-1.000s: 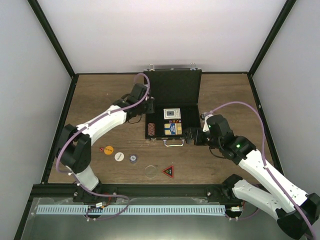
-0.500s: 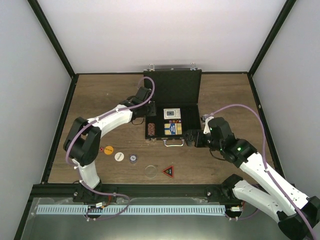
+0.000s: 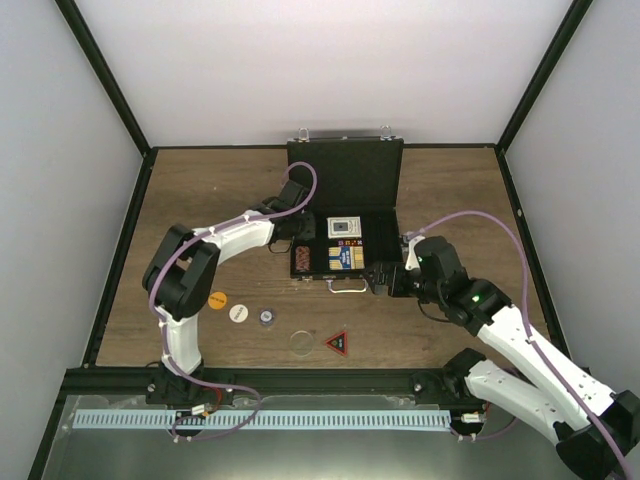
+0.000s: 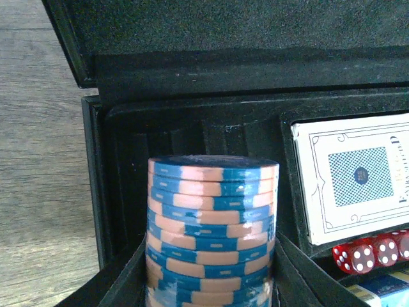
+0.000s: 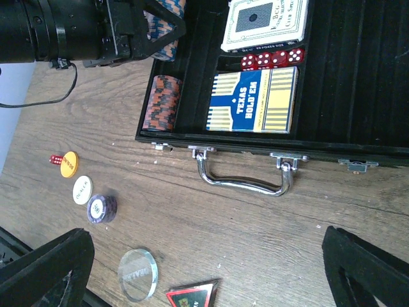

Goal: Pack up texas hold em set

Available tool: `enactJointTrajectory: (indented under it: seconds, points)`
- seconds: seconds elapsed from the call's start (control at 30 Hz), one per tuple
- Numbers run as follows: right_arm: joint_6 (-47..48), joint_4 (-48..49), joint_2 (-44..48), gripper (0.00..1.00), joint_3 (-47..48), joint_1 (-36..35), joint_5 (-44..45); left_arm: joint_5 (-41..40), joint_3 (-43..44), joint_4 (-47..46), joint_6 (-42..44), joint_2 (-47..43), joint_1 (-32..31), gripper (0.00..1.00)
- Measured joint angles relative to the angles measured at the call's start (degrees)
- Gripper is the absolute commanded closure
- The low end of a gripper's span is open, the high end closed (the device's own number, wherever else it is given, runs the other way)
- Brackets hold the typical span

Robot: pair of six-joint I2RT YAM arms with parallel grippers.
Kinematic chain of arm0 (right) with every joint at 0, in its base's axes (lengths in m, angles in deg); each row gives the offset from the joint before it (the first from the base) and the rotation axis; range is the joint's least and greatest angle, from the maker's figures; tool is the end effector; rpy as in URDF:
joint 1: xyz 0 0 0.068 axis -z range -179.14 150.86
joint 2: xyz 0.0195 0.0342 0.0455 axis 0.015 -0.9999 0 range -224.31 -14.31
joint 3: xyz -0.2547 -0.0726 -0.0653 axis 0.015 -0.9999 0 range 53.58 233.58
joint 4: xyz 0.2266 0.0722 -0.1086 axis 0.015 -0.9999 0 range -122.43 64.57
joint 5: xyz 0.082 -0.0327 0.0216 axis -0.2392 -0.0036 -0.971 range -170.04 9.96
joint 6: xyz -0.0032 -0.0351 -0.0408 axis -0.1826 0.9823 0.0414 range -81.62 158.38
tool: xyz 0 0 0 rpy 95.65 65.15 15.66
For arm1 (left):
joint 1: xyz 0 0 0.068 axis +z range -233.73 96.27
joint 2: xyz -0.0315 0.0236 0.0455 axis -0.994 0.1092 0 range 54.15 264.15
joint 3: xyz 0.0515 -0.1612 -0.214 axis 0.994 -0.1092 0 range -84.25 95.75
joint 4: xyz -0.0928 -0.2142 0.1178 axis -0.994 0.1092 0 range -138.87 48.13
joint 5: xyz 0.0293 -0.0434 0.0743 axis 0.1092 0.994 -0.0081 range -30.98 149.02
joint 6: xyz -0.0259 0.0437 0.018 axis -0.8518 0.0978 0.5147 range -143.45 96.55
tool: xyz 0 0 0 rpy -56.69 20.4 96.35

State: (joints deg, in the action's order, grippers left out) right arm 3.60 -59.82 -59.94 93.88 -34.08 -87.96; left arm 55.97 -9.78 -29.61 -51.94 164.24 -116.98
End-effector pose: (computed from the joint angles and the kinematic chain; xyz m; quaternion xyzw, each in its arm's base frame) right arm 0.1356 0.1007 0.2693 -0.0306 0.9031 0.2935 0.3120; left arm 0.3422 -0.2220 0.1780 0.0315 0.9526 -0.1330 0.2719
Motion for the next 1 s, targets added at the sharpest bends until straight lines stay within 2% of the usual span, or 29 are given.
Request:
enactJointTrajectory:
  seconds: [0.37,0.67,0.73,0.87,1.0]
  points:
    - [-0.90,1.46,-1.20,0.00,0.00,0.00,-1.38,0.46,-2.71,-0.57,-0.07,0.07,0.00,0.70]
    - [-1.36,3.39,-2.86,0.00,0.02,0.00,-3.08,0.74,-4.26,-0.74,0.46,-2.49,-0.02,0.33]
    - [-1.51,3.69,-2.97,0.00,0.07,0.00,-3.17,0.46,-4.24,-0.74,1.25,-4.13,0.02,0.29]
    - [-1.73,4.02,-3.41,0.00,0.20,0.00,-3.21,-0.26,-2.75,-0.42,3.19,-5.73,0.02,0.27]
    - [-1.73,4.28,-4.28,0.00,0.31,0.00,-3.26,-1.20,0.28,0.11,5.16,-5.33,0.02,0.36]
